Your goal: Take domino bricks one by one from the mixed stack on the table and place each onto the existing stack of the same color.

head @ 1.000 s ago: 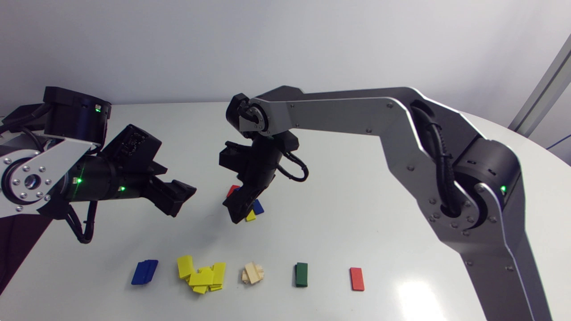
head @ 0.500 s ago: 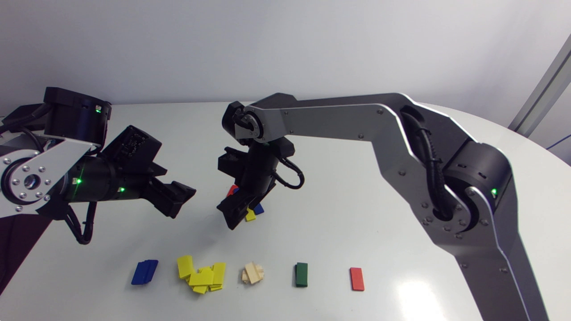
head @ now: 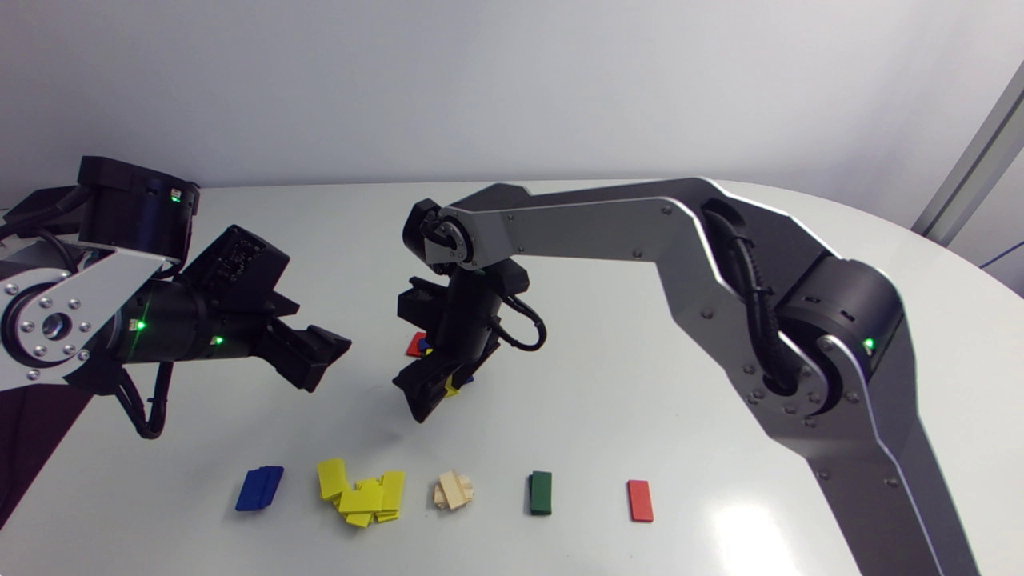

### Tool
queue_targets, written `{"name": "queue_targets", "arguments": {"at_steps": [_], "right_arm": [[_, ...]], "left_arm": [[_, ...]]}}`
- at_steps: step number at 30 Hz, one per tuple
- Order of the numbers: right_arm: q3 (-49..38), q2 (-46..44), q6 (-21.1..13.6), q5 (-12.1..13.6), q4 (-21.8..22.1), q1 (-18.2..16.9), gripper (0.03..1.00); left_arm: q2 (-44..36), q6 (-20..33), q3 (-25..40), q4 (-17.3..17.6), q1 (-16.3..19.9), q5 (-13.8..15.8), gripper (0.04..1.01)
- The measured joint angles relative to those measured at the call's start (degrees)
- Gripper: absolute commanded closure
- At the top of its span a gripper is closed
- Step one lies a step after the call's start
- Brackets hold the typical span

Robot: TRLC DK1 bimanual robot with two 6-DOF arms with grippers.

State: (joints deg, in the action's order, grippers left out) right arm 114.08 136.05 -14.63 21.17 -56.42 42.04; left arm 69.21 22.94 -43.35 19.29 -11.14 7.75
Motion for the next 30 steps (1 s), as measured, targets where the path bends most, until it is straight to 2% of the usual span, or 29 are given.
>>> {"name": "queue_targets", "arguments": {"at_steps": [4,15,30], "right_arm": [[0.2,0.48,0.59,2.91,-0.26,-1.16,0.07],[2.03,1.99,1.01,4.42,-0.74,-2.99,0.07],[12.57,8.17,1.81,6.75,-6.64,1.36,0.07]], "left_arm": [[0.0,0.17,0.0,0.02,0.0,0.0,0.049],[0.0,0.44,0.0,0.0,0.31,0.24,0.049],[0.0,1.55,0.0,0.0,2.38,1.33,0.049]]}}
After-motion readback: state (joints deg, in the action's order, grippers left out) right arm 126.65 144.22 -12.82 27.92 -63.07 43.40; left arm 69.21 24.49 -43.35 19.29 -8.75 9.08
